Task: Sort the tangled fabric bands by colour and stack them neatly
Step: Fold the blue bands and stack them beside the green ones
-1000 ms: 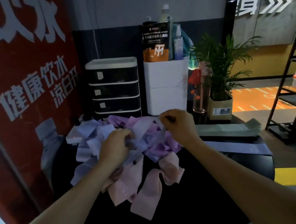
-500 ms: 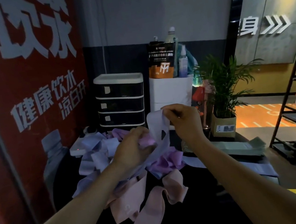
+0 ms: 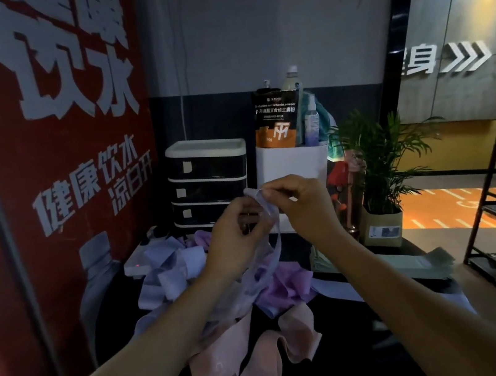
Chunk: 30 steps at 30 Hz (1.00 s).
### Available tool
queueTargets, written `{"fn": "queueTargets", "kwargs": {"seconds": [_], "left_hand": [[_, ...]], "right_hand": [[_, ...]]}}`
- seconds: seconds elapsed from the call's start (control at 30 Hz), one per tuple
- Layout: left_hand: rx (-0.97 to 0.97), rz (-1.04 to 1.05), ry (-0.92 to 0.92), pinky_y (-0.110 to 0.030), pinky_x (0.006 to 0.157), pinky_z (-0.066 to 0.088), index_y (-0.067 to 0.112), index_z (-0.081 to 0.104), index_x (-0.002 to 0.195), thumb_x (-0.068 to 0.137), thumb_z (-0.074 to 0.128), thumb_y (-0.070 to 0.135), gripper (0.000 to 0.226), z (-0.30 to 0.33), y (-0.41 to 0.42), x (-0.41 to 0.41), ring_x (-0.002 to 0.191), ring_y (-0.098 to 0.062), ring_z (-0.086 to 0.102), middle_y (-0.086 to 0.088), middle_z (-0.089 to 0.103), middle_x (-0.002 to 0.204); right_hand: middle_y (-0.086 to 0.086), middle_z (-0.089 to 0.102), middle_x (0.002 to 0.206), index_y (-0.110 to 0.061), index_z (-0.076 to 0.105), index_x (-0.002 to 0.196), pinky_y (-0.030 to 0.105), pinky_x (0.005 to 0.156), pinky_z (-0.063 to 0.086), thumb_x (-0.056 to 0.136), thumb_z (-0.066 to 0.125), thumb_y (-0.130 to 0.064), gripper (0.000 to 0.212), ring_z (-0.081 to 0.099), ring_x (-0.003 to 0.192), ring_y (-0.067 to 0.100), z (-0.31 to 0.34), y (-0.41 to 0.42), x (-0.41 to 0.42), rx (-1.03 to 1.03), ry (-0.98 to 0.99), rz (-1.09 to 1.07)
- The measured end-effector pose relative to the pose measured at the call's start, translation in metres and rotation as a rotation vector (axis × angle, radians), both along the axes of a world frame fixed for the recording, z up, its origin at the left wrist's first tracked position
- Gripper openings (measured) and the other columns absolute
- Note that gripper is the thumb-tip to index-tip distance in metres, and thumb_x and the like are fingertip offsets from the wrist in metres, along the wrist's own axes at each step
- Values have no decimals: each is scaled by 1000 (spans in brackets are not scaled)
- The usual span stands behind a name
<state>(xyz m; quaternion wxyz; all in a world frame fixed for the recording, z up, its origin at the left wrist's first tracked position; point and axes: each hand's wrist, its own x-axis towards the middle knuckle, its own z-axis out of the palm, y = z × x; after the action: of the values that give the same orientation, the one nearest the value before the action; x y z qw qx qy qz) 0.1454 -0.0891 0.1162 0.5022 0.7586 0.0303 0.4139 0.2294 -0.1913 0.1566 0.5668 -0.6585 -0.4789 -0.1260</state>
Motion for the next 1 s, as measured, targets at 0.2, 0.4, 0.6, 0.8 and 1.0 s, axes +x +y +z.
{"fn": "queueTargets", "kwargs": {"seconds": [0.2,0.4,0.6,0.8,1.0], "left_hand": [[164,172,-57,-20,70,46,18,56,89,83,56,29,13,-4,18,-11,82,-8,59,2,62,88],[122,79,-16,-19,72,45,27,48,100,83,62,50,32,2,3,-10,89,-10,61,4,59,93],[229,134,-99,-7,62,37,17,53,91,93,54,9,8,6,13,-13,67,7,52,13,54,73],[156,-83,52,-15,65,42,17,62,78,88,60,12,11,14,32,-26,67,-5,52,8,60,70],[140,-22,116,-9,56,37,11,58,66,90,57,13,24,27,47,-37,52,1,47,15,54,53]], "right_hand": [[-6,67,84,-12,72,90,42,83,54,88,59,-5,15,64,83,15,13,-2,-2,-49,26,60],[-7,67,78,-15,71,86,27,76,54,88,59,-6,15,62,73,4,13,-3,-12,-93,54,130],[-8,66,78,-16,69,85,24,74,53,88,59,-4,16,61,71,0,16,-9,-8,-67,103,149],[1,64,79,-3,67,96,15,62,53,89,54,3,16,60,70,3,15,-22,10,13,324,159],[0,62,77,-14,64,80,28,74,47,92,52,-3,20,56,74,10,13,-31,20,-54,385,162]]}}
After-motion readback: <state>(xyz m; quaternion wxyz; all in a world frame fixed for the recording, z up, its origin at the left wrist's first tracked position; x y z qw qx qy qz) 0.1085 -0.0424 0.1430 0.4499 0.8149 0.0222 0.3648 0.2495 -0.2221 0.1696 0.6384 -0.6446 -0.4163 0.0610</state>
